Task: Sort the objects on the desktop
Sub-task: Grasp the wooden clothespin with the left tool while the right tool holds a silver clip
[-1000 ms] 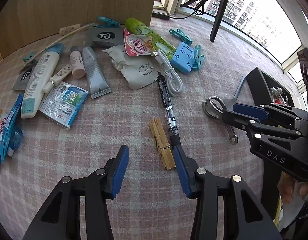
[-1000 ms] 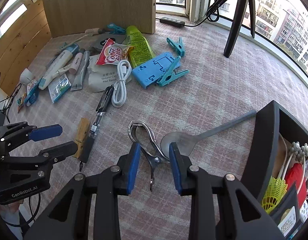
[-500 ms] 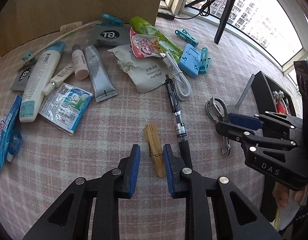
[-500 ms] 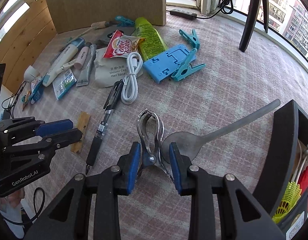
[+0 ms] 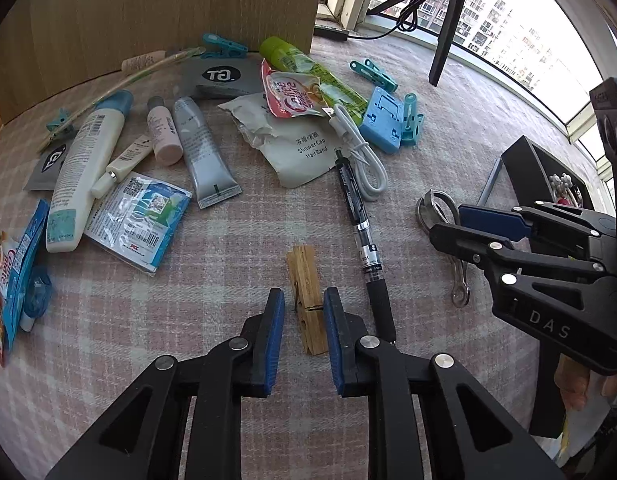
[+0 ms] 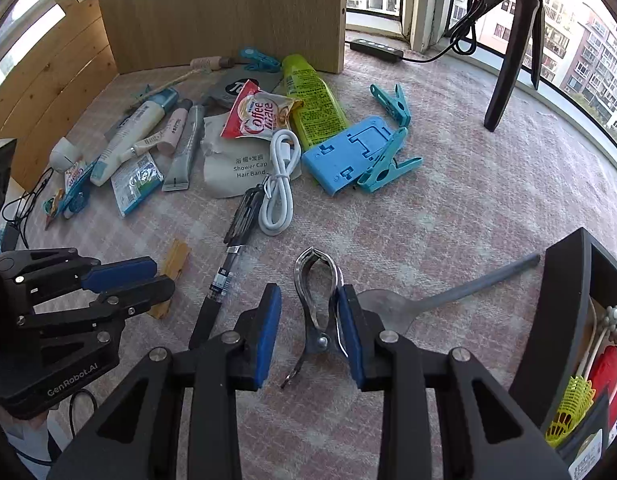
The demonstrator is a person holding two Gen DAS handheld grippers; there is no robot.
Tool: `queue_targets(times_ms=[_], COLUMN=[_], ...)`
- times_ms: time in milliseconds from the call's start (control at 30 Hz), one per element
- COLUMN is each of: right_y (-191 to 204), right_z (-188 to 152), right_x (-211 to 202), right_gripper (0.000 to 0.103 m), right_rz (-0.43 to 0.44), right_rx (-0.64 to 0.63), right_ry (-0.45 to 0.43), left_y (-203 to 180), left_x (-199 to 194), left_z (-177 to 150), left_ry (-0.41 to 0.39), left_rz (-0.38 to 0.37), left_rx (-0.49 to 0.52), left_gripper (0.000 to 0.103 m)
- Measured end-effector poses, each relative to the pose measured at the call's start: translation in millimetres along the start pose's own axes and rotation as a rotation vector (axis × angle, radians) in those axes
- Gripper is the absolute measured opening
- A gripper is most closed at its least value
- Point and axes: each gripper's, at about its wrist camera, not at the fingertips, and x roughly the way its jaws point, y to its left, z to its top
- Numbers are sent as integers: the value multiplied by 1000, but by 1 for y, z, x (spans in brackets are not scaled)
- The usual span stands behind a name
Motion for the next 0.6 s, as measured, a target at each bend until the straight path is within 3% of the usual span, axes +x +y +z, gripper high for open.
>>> queue_targets(times_ms=[33,333,500,600], right_y=[1,32,37,37], right_z=[-1,-27,-45,-49], right_x=[2,-2,-12,-14], right_gripper=[30,30,20,20], right_rz=[5,9,47,40], right_rx=[8,-12,51,47], right_ry=[8,35,40,43], left_y=[5,14,23,-2], left_x=[-6,0,-3,15], left_z=[-8,33,39,54], left_ry=[-1,7,6,1], left_rz=[0,-2,6,10], left_rx=[0,1,11,-4], left_gripper=[19,11,10,11])
